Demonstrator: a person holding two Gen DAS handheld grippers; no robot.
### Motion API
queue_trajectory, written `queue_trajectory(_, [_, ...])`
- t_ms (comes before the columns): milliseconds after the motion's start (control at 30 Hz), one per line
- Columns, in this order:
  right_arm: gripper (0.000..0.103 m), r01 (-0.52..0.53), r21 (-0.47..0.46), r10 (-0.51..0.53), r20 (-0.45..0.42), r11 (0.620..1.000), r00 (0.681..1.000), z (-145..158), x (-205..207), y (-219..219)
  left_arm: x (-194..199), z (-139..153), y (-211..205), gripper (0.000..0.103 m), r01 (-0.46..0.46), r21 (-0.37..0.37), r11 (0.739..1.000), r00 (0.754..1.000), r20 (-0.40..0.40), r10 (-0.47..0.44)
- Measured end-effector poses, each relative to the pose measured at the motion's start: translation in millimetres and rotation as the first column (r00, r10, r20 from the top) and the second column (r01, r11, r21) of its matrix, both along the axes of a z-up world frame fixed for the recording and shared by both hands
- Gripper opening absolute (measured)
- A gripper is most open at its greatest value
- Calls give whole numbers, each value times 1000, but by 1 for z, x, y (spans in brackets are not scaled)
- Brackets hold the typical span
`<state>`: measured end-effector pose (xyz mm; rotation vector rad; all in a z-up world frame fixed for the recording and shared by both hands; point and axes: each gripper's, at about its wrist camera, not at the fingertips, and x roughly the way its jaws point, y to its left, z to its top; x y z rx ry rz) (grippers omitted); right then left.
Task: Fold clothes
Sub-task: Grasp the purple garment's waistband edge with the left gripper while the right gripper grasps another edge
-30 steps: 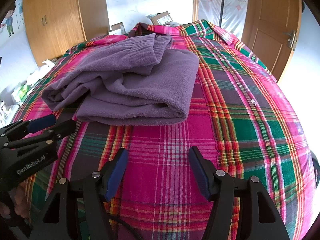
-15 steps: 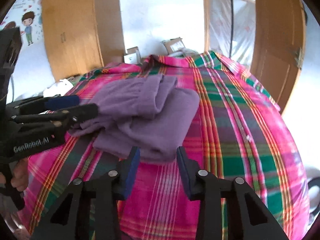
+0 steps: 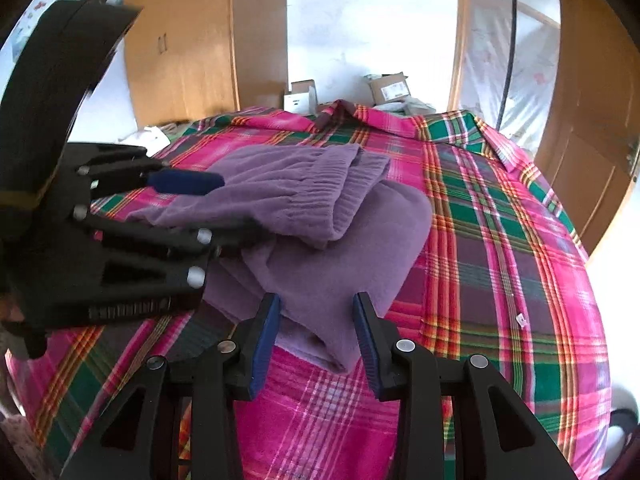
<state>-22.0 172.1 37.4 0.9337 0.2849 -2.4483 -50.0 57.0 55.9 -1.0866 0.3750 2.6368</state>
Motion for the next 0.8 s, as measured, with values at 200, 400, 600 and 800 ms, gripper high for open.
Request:
queue_trajectory(200, [40, -12, 31, 13, -15, 999, 1000, -1, -8, -9, -24, 12, -23, 28, -72, 132, 989, 997, 40, 67])
queue_trajectory(400, [40, -24, 27, 24, -27, 999, 999, -1, -7, -8, -28, 28, -58, 18, -186, 219, 958, 982, 7, 189])
queue_trajectory(600, [40, -29, 26, 30, -38, 999, 999, -1, -12, -13, -40, 32, -100, 14, -306, 252, 918, 949, 9, 314])
queue_trajectory(800, [18, -18, 69, 23, -76, 997, 997, -3, -12, -17, -48, 22, -127, 14, -387, 268, 882, 920, 48, 389])
